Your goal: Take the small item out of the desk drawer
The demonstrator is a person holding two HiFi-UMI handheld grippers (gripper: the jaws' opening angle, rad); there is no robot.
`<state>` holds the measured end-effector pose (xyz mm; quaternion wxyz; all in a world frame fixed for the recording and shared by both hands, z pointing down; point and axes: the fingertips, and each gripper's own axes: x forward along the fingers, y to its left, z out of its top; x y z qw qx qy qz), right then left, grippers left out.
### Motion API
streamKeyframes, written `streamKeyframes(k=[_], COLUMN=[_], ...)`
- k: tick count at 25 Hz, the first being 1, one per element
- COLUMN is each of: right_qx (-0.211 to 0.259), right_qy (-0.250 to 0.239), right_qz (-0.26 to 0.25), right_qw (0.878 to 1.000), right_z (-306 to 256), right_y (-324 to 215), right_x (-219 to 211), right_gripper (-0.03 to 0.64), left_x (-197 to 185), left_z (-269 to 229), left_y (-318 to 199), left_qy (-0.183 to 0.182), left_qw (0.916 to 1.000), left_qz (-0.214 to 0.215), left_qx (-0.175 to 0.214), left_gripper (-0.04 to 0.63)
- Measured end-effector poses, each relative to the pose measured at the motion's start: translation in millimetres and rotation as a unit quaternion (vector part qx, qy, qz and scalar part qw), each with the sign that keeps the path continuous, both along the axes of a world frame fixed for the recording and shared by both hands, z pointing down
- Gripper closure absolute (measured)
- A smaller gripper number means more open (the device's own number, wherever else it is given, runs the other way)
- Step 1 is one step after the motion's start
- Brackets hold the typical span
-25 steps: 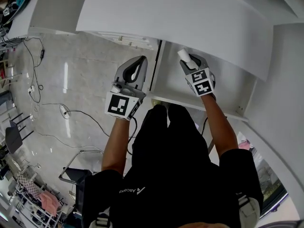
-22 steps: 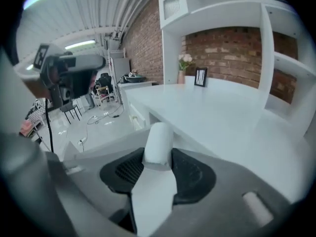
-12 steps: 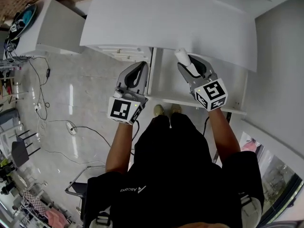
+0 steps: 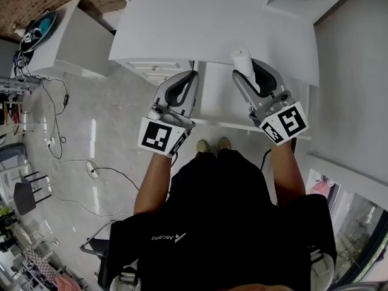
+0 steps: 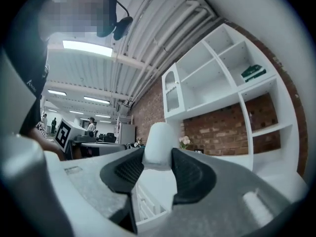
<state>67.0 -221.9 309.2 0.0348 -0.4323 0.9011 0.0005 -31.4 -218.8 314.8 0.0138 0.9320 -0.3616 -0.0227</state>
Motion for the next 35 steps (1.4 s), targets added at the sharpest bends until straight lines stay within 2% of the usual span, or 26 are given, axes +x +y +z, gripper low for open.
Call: streamKeyframes(k=[11, 23, 35], right_qx=[0.061, 0.053, 0.054], right_qy=[-0.012, -0.007, -0.01], right_qz=[0.008, 0.01, 0.013], right_qw=[0.998, 0.999, 0.998], right_z=[-47, -41, -37], right_y=[25, 30, 33], right_x=[8, 8, 14], right_gripper=[0.446, 0.446, 0.446], left_x=[1, 2, 8], left_z=[-39, -36, -39], left_y=[13, 15, 16], left_qy=[0.008, 0.002, 0.015], left_qw=[0.9994, 0.9994, 0.9991], left_qz=[0.002, 0.006, 0.0], left_qx=[0.033, 0.033, 0.039], left_gripper=[0.597, 0.597, 0.597])
